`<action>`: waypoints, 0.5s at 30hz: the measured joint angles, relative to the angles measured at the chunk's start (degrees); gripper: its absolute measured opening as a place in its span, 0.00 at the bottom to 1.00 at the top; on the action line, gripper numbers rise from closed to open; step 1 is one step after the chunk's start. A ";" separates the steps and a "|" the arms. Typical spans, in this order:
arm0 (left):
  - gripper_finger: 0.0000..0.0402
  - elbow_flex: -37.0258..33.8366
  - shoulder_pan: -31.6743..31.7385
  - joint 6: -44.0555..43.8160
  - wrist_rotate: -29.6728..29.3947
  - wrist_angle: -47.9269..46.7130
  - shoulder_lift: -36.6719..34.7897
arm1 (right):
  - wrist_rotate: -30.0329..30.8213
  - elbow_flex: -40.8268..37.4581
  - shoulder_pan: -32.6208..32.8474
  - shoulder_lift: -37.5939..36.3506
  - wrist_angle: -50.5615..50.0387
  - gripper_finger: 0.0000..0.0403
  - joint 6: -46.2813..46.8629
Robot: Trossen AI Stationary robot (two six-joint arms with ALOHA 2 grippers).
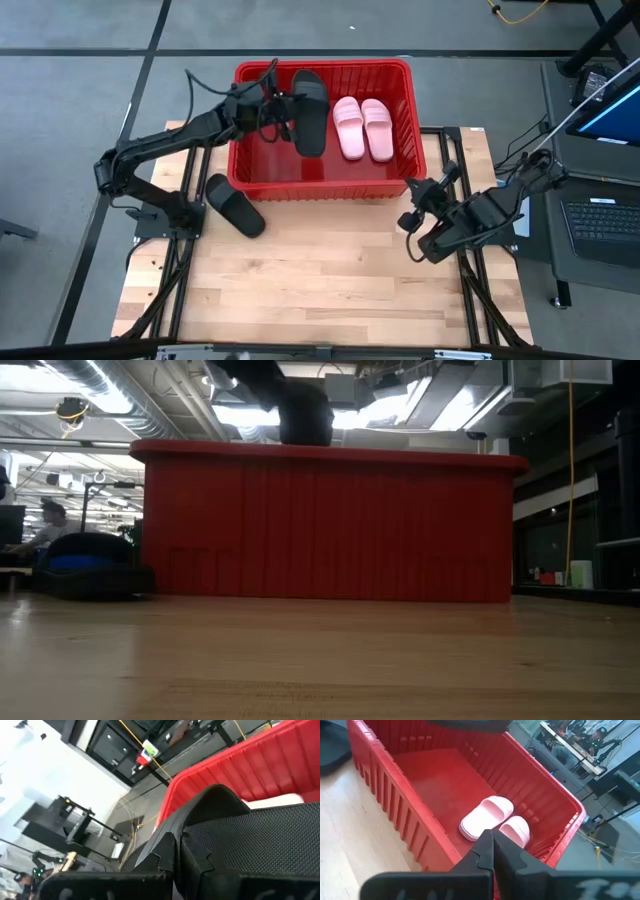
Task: Pick and place slides into bin
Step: Put the bottom black slide into the red bin
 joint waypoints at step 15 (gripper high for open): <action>0.01 0.00 12.77 2.90 6.56 8.99 15.40 | -0.02 -13.56 -1.07 -10.30 6.35 0.01 -0.07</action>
